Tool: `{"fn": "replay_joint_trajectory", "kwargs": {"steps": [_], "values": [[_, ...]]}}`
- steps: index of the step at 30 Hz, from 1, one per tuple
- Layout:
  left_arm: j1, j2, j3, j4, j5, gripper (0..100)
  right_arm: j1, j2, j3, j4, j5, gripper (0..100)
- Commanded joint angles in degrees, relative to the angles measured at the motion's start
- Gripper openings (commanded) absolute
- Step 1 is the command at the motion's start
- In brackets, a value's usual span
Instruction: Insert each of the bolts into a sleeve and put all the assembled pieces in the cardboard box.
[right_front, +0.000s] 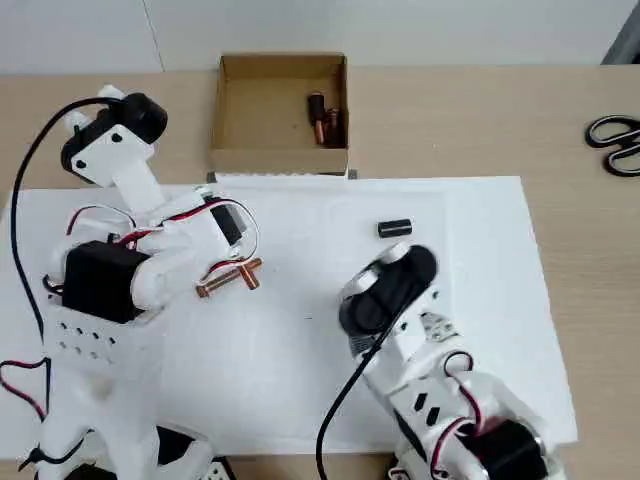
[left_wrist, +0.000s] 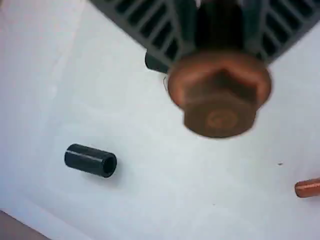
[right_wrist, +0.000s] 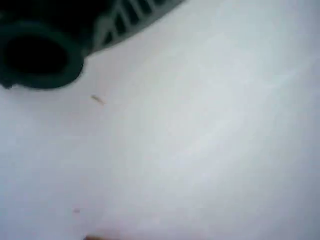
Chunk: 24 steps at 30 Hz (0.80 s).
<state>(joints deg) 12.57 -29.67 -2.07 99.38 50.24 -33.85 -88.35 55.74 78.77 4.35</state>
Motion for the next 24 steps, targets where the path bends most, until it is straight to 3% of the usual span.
{"fn": "replay_joint_trajectory", "kwargs": {"steps": [1,6,10,20,24], "values": [[0.62,-1.93,-1.19,0.97,0.18,1,-2.95,-2.51,2.2,-1.71,-0.35,0.3],[0.7,-3.69,-1.1,0.35,0.18,1,-5.85,-6.02,5.71,-1.36,-0.26,0.3],[0.7,-11.69,2.86,-6.42,0.0,1,-5.85,-7.6,7.65,-1.19,-0.35,0.3],[0.79,-43.52,40.4,-27.87,-1.76,1,-5.85,-7.43,8.0,-1.63,-0.62,0.3],[0.79,-53.63,48.57,-33.23,-2.11,1,-7.16,-7.69,9.85,-2.24,-0.7,0.3]]}}
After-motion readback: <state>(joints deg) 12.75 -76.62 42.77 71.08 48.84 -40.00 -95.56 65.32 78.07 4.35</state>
